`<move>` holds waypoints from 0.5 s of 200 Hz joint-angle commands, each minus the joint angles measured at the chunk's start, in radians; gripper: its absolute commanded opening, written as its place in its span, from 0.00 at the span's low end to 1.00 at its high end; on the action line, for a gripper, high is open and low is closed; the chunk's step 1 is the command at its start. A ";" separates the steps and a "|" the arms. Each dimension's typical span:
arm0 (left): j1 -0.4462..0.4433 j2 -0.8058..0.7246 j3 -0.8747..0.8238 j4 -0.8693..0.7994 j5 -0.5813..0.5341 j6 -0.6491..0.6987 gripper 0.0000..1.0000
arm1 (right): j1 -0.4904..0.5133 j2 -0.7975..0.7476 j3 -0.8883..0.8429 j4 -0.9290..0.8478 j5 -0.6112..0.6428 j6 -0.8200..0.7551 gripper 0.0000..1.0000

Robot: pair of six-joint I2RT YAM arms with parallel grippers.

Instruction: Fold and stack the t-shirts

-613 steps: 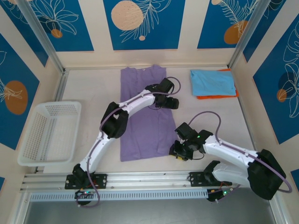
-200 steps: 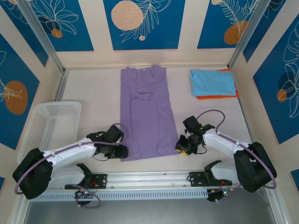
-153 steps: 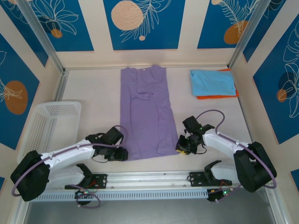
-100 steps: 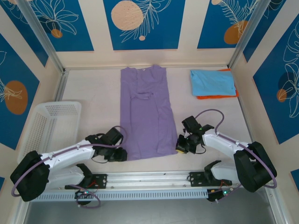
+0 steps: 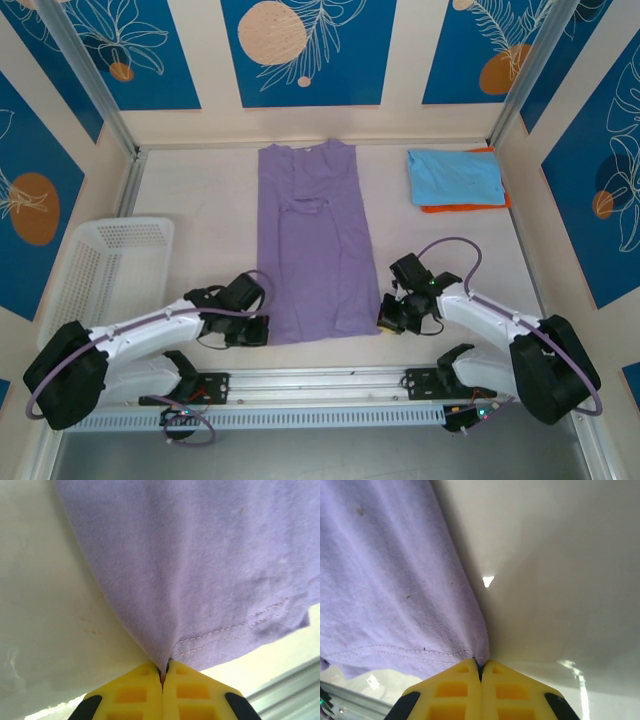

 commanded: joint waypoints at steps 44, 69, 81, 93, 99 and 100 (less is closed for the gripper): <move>-0.021 -0.196 0.053 -0.167 -0.067 -0.047 0.00 | 0.078 -0.159 -0.011 -0.123 -0.014 0.088 0.00; -0.019 -0.263 0.086 -0.174 -0.112 -0.072 0.00 | 0.077 -0.190 0.040 -0.132 -0.009 0.099 0.00; -0.014 -0.265 0.105 -0.168 -0.126 -0.081 0.00 | 0.075 -0.191 0.075 -0.130 -0.009 0.102 0.00; -0.008 -0.264 0.127 -0.155 -0.132 -0.082 0.00 | 0.064 -0.187 0.112 -0.118 -0.017 0.104 0.00; -0.004 -0.261 0.138 -0.144 -0.134 -0.080 0.00 | 0.056 -0.183 0.130 -0.109 -0.022 0.102 0.00; -0.004 -0.260 0.141 -0.142 -0.135 -0.079 0.00 | 0.053 -0.182 0.134 -0.108 -0.023 0.100 0.00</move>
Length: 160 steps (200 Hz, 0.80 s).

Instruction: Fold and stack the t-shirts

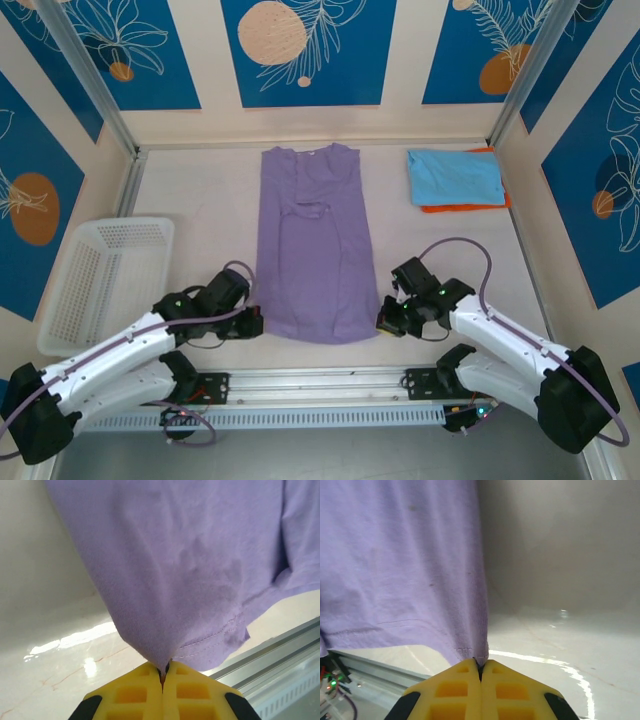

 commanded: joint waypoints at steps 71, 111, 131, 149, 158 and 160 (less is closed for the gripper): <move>0.287 0.260 0.350 0.073 -0.043 0.131 0.00 | -0.208 0.311 0.403 0.063 -0.073 -0.105 0.00; 0.384 0.519 0.512 0.151 -0.029 0.172 0.00 | -0.305 0.585 0.621 0.078 -0.095 -0.143 0.00; 0.426 0.660 0.595 0.179 0.016 0.182 0.00 | -0.355 0.714 0.714 0.087 -0.136 -0.138 0.00; 0.457 0.772 0.678 0.177 0.033 0.198 0.00 | -0.389 0.814 0.795 0.086 -0.175 -0.128 0.00; 0.467 0.817 0.714 0.173 0.038 0.207 0.00 | -0.398 0.855 0.832 0.081 -0.175 -0.122 0.00; 0.469 0.826 0.724 0.170 0.037 0.209 0.00 | -0.400 0.864 0.840 0.080 -0.175 -0.121 0.00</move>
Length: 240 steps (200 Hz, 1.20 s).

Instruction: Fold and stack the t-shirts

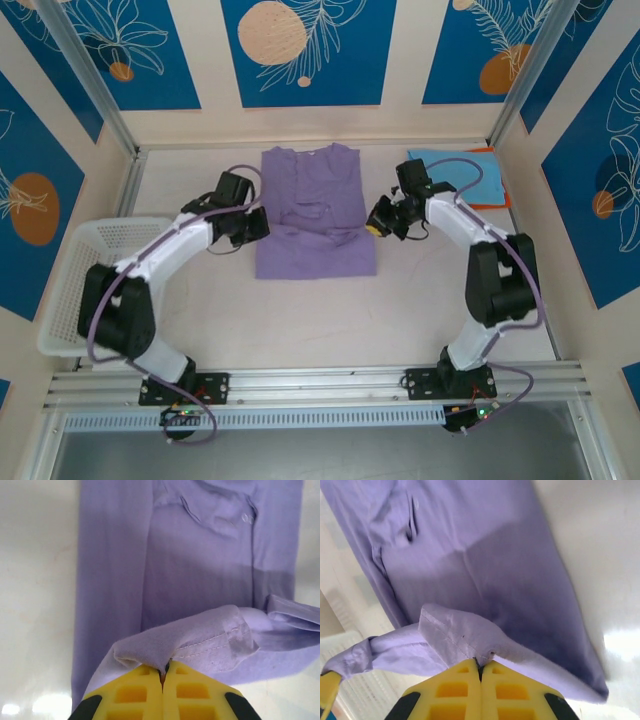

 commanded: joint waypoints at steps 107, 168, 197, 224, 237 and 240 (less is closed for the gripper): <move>0.132 0.371 0.321 -0.038 0.067 0.101 0.00 | -0.058 0.404 0.437 -0.137 -0.116 -0.017 0.00; 0.169 0.501 0.496 -0.093 0.078 0.090 0.19 | -0.091 0.521 0.596 -0.187 -0.170 0.002 0.22; 0.178 0.445 0.555 -0.133 0.021 0.087 0.61 | -0.115 0.434 0.599 -0.224 -0.094 -0.019 0.36; 0.149 0.286 0.441 -0.079 -0.041 0.070 0.69 | -0.098 0.235 0.379 -0.110 -0.026 -0.006 0.37; 0.111 0.201 0.327 -0.008 -0.046 0.047 0.68 | -0.066 0.138 0.241 -0.019 -0.024 0.002 0.36; 0.101 0.183 0.304 0.008 -0.048 0.043 0.67 | -0.058 0.121 0.213 -0.003 -0.023 0.004 0.36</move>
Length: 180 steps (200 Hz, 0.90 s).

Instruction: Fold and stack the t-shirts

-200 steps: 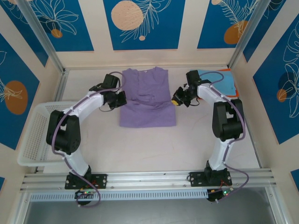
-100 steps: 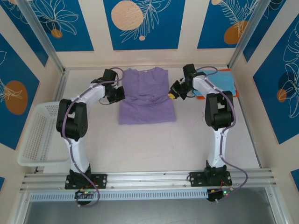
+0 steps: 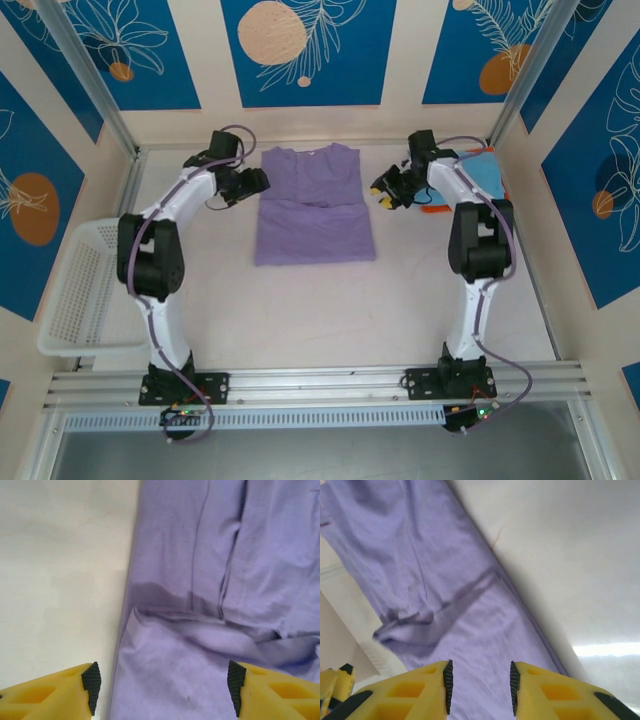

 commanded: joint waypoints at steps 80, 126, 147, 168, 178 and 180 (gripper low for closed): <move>-0.267 -0.091 -0.380 0.261 -0.016 -0.021 0.46 | 0.256 -0.137 -0.407 0.262 0.001 0.041 0.16; -0.266 -0.077 -0.517 0.232 -0.108 0.026 0.48 | 0.296 -0.120 -0.513 0.281 0.041 0.040 0.17; -0.266 -0.115 -0.606 0.254 -0.118 0.014 0.48 | 0.302 -0.133 -0.594 0.324 0.053 0.054 0.17; -0.266 -0.138 -0.682 0.264 -0.118 0.002 0.48 | 0.317 -0.165 -0.692 0.362 0.081 0.068 0.17; -0.268 -0.160 -0.729 0.282 -0.108 -0.010 0.48 | 0.325 -0.191 -0.747 0.400 0.082 0.086 0.17; -0.269 -0.166 -0.740 0.286 -0.106 -0.013 0.48 | 0.327 -0.198 -0.759 0.407 0.082 0.089 0.18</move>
